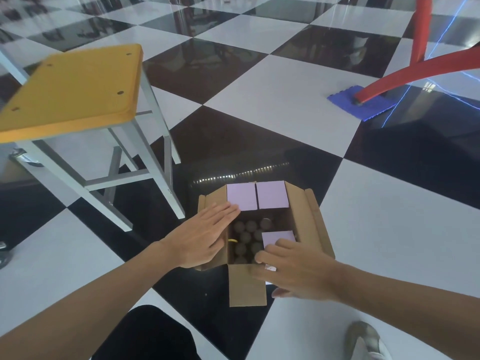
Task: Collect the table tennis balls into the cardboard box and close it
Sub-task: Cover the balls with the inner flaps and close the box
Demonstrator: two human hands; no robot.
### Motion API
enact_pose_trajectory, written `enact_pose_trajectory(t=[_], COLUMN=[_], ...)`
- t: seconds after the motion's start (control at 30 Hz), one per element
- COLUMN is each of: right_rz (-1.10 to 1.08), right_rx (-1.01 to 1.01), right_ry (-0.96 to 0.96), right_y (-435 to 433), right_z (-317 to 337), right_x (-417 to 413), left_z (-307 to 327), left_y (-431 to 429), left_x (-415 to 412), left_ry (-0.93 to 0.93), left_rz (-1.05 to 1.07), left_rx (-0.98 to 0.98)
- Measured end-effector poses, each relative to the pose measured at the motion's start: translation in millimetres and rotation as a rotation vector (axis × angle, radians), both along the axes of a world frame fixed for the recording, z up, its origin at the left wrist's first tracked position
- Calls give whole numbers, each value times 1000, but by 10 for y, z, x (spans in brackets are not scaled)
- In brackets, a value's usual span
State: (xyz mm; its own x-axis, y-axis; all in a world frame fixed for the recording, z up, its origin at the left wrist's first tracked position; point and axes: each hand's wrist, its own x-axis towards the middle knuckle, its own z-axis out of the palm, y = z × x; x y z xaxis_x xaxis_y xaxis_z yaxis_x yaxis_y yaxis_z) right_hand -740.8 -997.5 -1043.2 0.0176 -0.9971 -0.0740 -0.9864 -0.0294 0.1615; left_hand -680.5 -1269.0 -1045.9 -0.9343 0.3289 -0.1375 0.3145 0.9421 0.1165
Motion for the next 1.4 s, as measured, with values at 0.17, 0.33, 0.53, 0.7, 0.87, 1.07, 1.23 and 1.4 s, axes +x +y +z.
enact_pose_trajectory(t=[0.17, 0.33, 0.53, 0.7, 0.87, 1.07, 1.23, 1.4], right_rz=[48, 103, 148, -196, -663, -540, -733, -1215], right_rx=[-76, -14, -75, -332, -368, -255, -394, -79], right_ry=[-10, 105, -9, -357, -584, -461, -299, -318], right_y=[-171, -161, -151, -166, -273, -178, -39, 243], right_z=[-23, -58, 19, 60, 25, -28, 1, 17], right_x=[47, 6, -35, -20, -135, -239, -420, -652], left_z=[-91, -178, -170, -69, -20, 170, 278, 263], left_y=[-38, -49, 12, -27, -84, -109, 45, 334], left_x=[39, 51, 43, -83, -50, -17, -163, -395], left_ry=[47, 113, 21, -201, -118, 87, 30, 28], left_rz=[25, 109, 701, 1176, 1232, 1104, 1004, 870], left_rx=[-43, -77, 399, 756, 950, 1221, 1360, 1136])
